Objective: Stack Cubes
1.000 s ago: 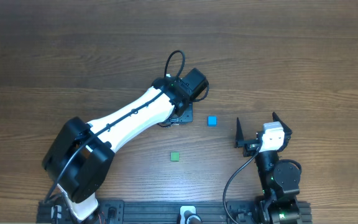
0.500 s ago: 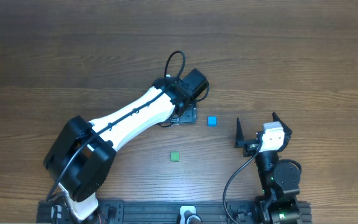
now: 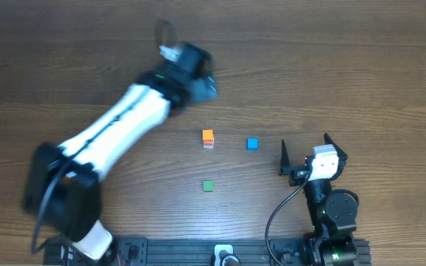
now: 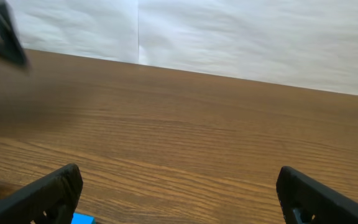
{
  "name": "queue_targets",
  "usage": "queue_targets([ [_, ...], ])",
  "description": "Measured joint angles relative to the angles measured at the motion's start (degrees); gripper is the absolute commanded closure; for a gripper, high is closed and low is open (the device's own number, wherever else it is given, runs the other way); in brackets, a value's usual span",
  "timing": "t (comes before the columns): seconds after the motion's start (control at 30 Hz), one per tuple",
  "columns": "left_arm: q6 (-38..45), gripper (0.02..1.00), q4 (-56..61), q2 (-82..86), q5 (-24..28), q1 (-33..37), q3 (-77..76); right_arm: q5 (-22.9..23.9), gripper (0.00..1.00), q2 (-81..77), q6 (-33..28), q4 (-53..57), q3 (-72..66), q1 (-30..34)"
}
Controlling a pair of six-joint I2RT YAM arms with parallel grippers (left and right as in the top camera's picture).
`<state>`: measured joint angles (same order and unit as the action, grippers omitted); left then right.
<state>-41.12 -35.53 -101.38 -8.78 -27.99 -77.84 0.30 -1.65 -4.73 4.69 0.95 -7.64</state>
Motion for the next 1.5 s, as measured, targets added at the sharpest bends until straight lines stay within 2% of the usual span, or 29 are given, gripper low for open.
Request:
queue_targets([
  [0.13,2.3,0.020,0.2,8.4,-0.7,7.6,0.0,0.0,0.007,0.0,0.0,0.0,0.0,0.0],
  [0.27,5.2,0.020,0.2,17.6,-1.6,12.0,0.0,0.0,0.007,0.0,0.0,0.0,0.0,0.0],
  [0.43,8.7,0.020,0.8,30.1,-3.8,12.9,0.5,0.0,0.007,0.0,0.0,0.0,0.0,0.0],
  [0.63,13.2,0.020,11.6,48.2,-4.6,14.4,13.0,0.0,0.007,0.0,0.0,0.0,0.0,0.0],
  [0.77,17.0,0.025,18.1,60.0,-1.6,18.8,25.5,0.0,0.007,0.0,0.0,0.0,0.0,0.0],
  [1.0,22.9,0.023,19.1,78.1,4.9,25.8,44.6,0.0,0.007,0.0,0.0,0.0,0.0,0.0],
  [1.3,33.5,0.020,29.0,89.5,10.2,26.5,62.0,0.0,0.007,0.0,0.0,0.0,0.0,0.0],
  [1.5,36.2,0.020,30.7,93.9,12.3,27.1,67.5,0.0,0.009,0.0,0.0,0.0,0.0,0.0],
])
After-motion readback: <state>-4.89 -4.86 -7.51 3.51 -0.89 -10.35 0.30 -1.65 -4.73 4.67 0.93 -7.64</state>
